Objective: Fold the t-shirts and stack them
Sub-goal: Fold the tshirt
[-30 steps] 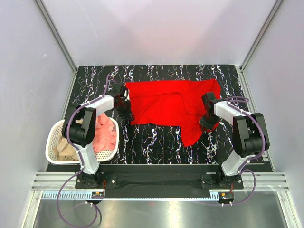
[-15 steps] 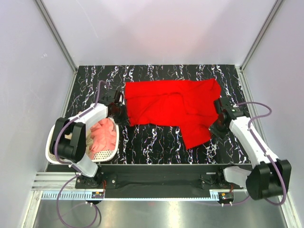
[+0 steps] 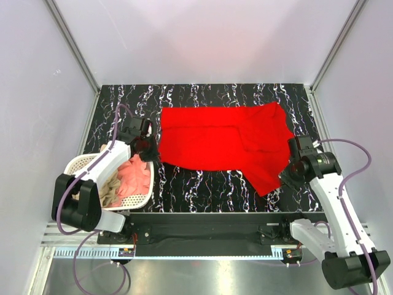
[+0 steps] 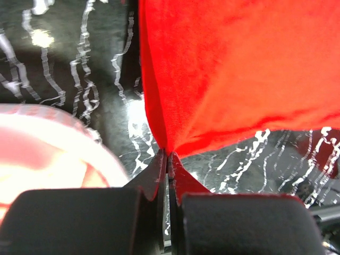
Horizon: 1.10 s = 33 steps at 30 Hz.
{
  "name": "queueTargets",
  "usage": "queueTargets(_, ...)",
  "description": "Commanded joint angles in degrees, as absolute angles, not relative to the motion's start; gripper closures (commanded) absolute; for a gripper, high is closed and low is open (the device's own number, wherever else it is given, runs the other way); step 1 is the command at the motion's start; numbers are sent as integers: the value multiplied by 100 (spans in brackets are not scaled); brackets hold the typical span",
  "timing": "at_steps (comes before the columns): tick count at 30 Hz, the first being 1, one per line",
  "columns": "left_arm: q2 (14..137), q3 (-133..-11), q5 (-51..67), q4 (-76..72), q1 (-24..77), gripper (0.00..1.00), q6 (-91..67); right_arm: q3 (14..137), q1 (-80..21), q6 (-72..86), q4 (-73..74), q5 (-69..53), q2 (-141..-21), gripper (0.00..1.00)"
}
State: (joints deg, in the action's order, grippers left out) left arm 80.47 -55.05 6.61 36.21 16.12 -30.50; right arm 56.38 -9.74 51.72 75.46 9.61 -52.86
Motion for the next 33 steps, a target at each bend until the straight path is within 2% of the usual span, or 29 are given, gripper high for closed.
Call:
queueTargets(1,7875,-5757,167,3849,1608,100,-3155,6029,-967,4940,8156,1169,-5098,100)
queueTargets(11,8165,-5932,97,3982,1600,100,-3041,6486,-967,4632,8227,1362,-5308,100)
queueTargets(14,8428,-6422,141,4016,1600,100,-2874,6863,-958,4361,7902,1520,-5861,100)
queueTargets(21,9719,-7942,88,4456,1591,100,-2672,8392,-238,3648,7190,1293,-7838,100)
queueTargets(25,10484,-8795,18,4754,1565,100,-2610,9227,174,3270,7023,1195,-8796,100)
queueTargets(33,11723,-10019,-123,5106,1222,100,-2680,11178,351,2918,6926,827,-10605,100)
